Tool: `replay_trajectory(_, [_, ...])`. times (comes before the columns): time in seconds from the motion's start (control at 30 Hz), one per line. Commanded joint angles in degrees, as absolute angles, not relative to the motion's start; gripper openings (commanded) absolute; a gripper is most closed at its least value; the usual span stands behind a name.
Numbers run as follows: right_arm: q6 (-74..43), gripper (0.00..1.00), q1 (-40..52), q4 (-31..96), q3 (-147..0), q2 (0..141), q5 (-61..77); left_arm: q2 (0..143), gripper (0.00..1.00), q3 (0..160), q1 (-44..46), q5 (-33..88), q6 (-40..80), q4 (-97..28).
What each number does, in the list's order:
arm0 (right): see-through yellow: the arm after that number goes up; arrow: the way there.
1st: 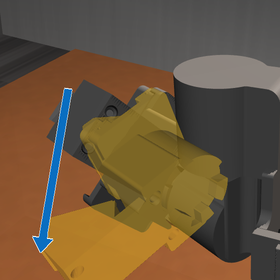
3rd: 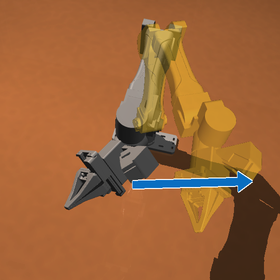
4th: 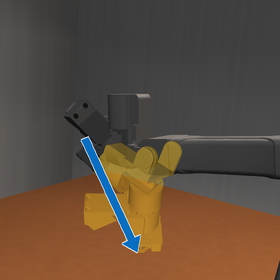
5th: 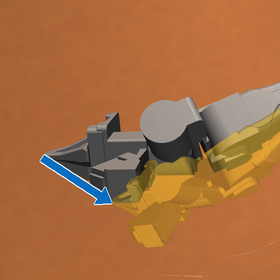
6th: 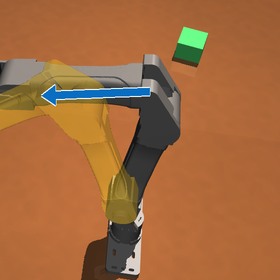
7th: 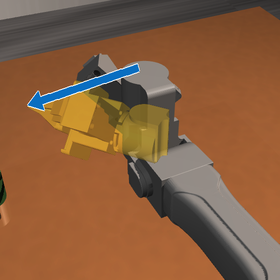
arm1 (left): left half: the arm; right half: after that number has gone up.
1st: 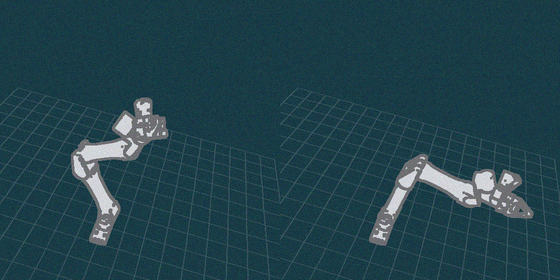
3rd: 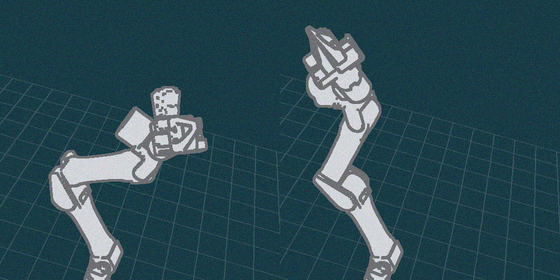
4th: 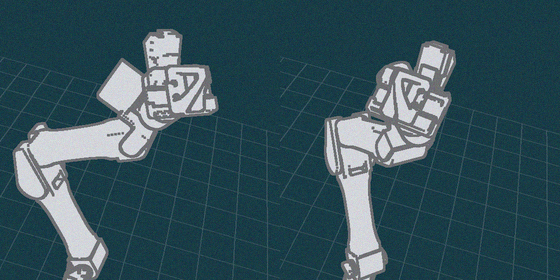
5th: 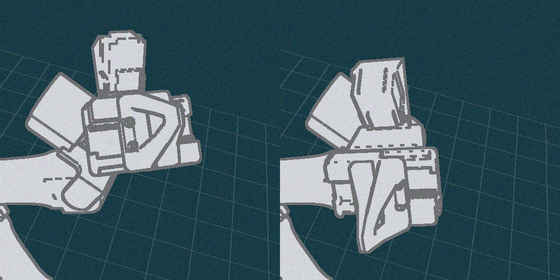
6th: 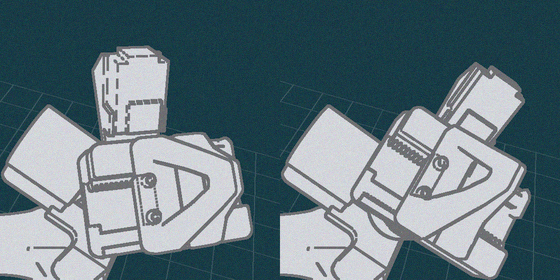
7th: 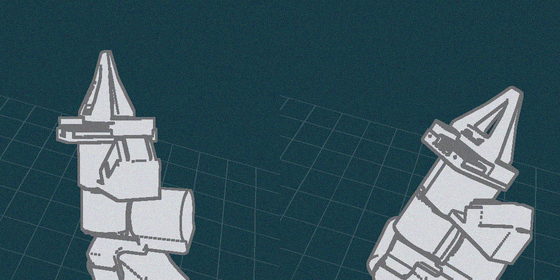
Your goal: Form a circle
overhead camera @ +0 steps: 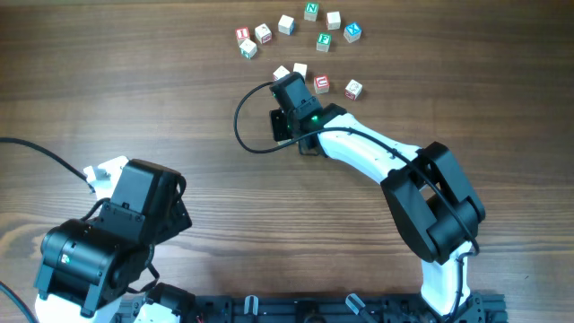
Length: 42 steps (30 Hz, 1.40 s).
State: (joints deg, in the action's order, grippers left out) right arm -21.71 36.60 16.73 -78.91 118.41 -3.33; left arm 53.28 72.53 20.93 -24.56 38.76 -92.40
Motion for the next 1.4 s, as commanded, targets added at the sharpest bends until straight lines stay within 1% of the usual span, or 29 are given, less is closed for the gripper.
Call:
replay_trajectory(0.0, [-20.95,0.05,36.47,16.8,-80.36,119.39,-4.71,53.15,1.0,72.31,20.6,-24.49,39.7,-92.4])
replay_trajectory(1.07, [-20.29,0.05,36.47,16.64,-80.36,119.81,-5.1,53.15,1.0,72.31,20.6,-24.49,39.7,-92.4])
replay_trajectory(1.2, [-16.69,0.05,36.49,14.37,-80.36,119.81,-0.14,53.15,1.0,72.31,20.6,-24.49,39.7,-92.4])
replay_trajectory(1.37, [-16.8,0.05,36.47,14.24,-80.36,120.11,-0.34,53.15,1.0,72.31,20.6,-24.49,39.7,-92.4])
